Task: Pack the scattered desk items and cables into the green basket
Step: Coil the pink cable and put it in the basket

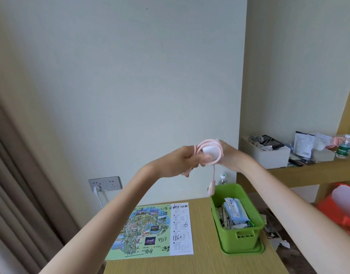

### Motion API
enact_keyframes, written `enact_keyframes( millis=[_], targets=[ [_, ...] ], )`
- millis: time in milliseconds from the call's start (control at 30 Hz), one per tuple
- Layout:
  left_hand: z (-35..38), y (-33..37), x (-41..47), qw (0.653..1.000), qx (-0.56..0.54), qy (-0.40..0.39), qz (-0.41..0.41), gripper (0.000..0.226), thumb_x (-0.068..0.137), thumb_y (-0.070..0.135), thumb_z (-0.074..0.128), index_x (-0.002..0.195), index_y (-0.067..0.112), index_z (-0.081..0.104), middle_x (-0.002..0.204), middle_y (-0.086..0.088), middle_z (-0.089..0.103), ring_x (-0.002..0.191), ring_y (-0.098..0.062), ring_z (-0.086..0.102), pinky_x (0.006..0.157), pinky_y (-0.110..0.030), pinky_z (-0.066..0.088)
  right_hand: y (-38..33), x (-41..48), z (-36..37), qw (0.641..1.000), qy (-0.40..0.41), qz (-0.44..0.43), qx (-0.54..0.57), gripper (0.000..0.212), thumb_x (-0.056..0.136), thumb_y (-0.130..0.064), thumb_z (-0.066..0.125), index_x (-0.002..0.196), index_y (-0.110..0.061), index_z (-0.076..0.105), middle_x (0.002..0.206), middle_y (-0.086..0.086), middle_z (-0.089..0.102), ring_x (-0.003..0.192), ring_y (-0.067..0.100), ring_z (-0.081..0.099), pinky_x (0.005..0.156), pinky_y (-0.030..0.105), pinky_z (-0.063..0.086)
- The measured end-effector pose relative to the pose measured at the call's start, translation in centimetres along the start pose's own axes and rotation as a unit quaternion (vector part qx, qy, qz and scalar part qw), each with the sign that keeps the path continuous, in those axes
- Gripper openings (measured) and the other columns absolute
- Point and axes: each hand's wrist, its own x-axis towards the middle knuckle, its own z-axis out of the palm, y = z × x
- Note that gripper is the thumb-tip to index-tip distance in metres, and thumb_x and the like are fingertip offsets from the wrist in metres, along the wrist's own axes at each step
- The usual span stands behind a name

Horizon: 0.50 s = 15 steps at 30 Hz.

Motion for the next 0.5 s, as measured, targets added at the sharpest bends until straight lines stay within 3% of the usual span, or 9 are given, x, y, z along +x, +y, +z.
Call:
enact_keyframes(
  millis=[67,133,200,267,333,400,500],
  targets=[
    [-0.8,-0.2,0.3,0.998,0.005,0.053,-0.016,0.032,0.099,0.032,0.049,0.08,0.006,0.052,0.063,0.005,0.044,0.043,-0.005,0.04,0.046,-0.014,0.038,1.0,-0.1,1.2,1.0,-0.002,0.017,0.003,0.018,0.097,-0.017,0.053,0.088,-0.013,0.068,0.065,0.002,0.053,0.051,0.009,0.04,0.045,0.018,0.032],
    [-1.7,-1.3,0.6,0.993,0.046,0.101,-0.049,0.038,0.098,0.035,0.051,0.069,0.01,0.054,0.048,0.013,0.045,0.038,-0.004,0.037,0.042,-0.015,0.036,1.6,-0.4,2.2,0.999,-0.004,0.031,-0.019,0.026,0.098,-0.03,0.055,0.09,-0.01,0.07,0.061,-0.001,0.049,0.05,0.01,0.034,0.046,0.019,0.028],
    [-2.5,-2.9,0.7,0.979,0.115,0.148,-0.082,0.037,0.097,0.038,0.052,0.067,0.016,0.056,0.047,0.013,0.052,0.04,0.0,0.045,0.045,-0.015,0.038,1.9,-1.2,3.0,0.996,-0.028,0.04,-0.073,0.032,0.101,-0.027,0.049,0.095,-0.004,0.07,0.061,0.0,0.051,0.047,0.01,0.035,0.047,0.022,0.027],
    [-2.8,-4.6,0.5,0.951,0.233,0.174,-0.109,0.031,0.099,0.033,0.048,0.085,0.01,0.063,0.074,-0.001,0.066,0.072,-0.01,0.064,0.066,-0.026,0.049,1.6,-2.0,3.9,0.987,-0.059,0.052,-0.137,0.031,0.103,-0.02,0.044,0.1,0.0,0.067,0.064,0.002,0.054,0.043,0.006,0.036,0.045,0.019,0.028],
    [-2.3,-5.8,0.4,0.902,0.374,0.173,-0.132,0.022,0.101,0.021,0.042,0.108,0.01,0.06,0.1,-0.012,0.064,0.096,-0.032,0.06,0.075,-0.04,0.046,0.9,-2.2,4.9,0.972,-0.075,0.048,-0.218,0.029,0.103,-0.016,0.041,0.103,-0.001,0.066,0.067,0.001,0.056,0.038,0.001,0.04,0.041,0.013,0.031],
    [-1.0,-6.6,0.6,0.862,0.458,0.157,-0.15,0.024,0.1,0.011,0.04,0.118,0.011,0.054,0.109,-0.013,0.06,0.101,-0.035,0.059,0.073,-0.037,0.042,-0.1,-2.1,5.8,0.949,-0.086,0.03,-0.3,0.026,0.102,-0.016,0.043,0.1,-0.006,0.067,0.066,-0.002,0.06,0.044,-0.002,0.05,0.044,0.012,0.037],
    [0.9,-7.2,0.8,0.844,0.498,0.106,-0.169,0.023,0.096,0.007,0.042,0.118,0.006,0.05,0.111,-0.011,0.062,0.101,-0.032,0.062,0.071,-0.032,0.039,-1.4,-1.8,5.9,0.931,-0.1,-0.005,-0.351,0.022,0.099,-0.019,0.05,0.091,-0.011,0.069,0.063,-0.002,0.064,0.05,-0.003,0.055,0.052,0.017,0.041]
  ],
)
